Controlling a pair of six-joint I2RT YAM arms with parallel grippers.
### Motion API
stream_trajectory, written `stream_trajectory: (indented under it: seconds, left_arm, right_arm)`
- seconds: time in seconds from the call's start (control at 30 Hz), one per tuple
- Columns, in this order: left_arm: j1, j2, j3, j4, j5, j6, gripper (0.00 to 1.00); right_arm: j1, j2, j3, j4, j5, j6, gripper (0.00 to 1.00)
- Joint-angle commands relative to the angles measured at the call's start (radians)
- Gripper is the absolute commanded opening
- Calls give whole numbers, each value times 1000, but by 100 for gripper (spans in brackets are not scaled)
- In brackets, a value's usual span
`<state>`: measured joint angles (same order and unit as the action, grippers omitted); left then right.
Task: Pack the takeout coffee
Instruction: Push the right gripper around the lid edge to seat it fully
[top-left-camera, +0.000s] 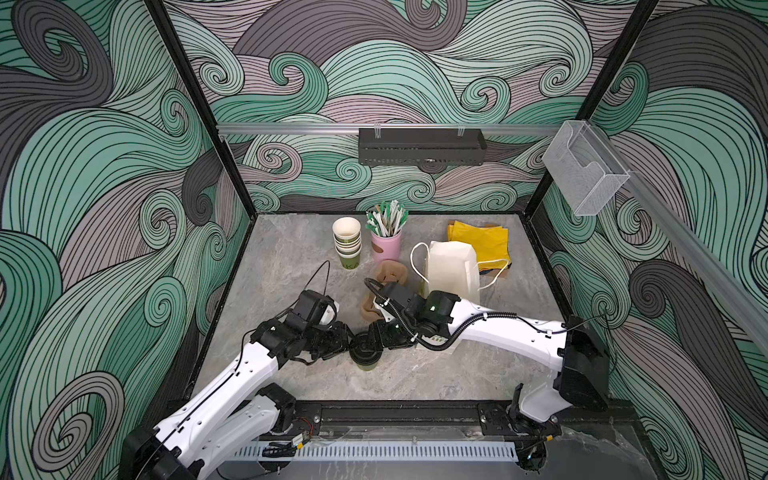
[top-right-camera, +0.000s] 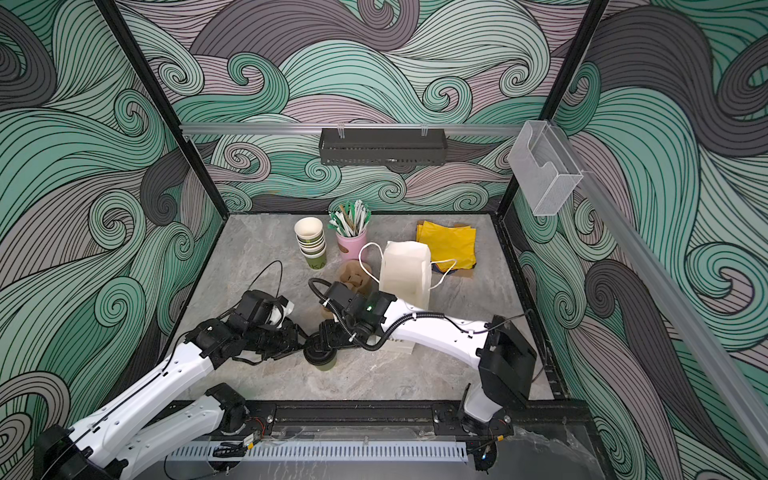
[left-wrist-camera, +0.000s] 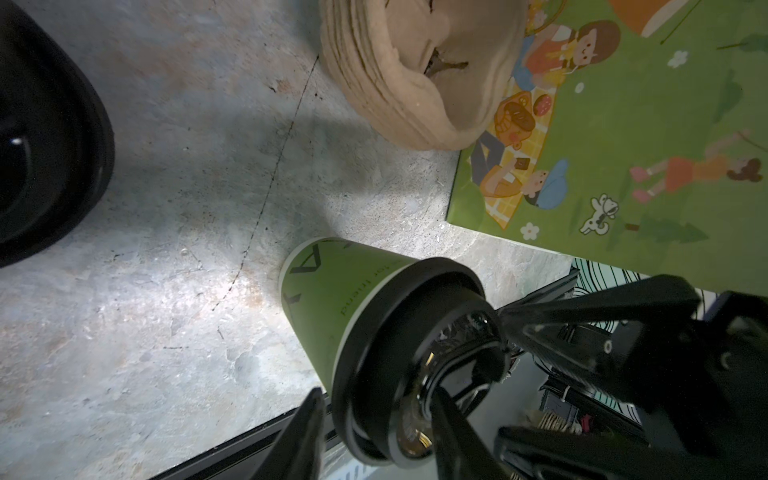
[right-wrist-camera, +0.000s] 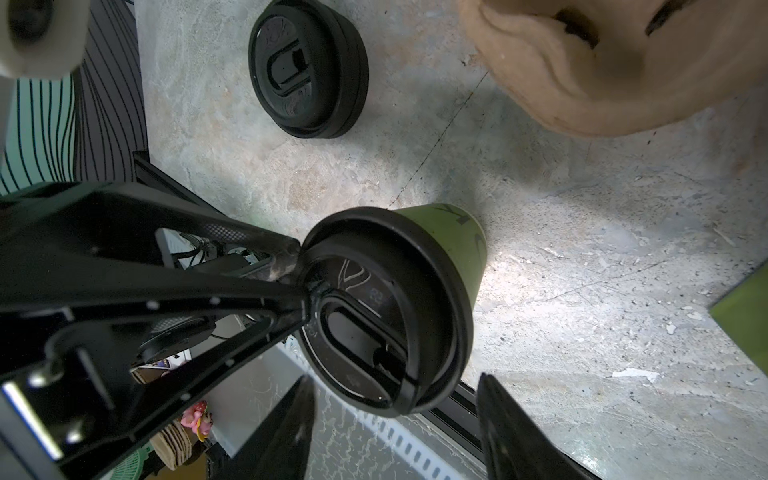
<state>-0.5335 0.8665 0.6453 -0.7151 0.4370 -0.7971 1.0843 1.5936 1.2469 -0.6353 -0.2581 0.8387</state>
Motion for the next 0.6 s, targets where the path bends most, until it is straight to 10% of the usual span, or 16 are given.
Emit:
stream_trajectory:
  seconds: [0.0, 0.57]
  left_arm:
    - [-5, 4, 2, -23, -8, 11, 43]
    - [-5, 28, -4, -53, -27, 26, 36]
  right_arm:
    - [3, 8, -17, -28, -21, -6, 60]
    - [9, 68, -1, -143, 39, -6, 47]
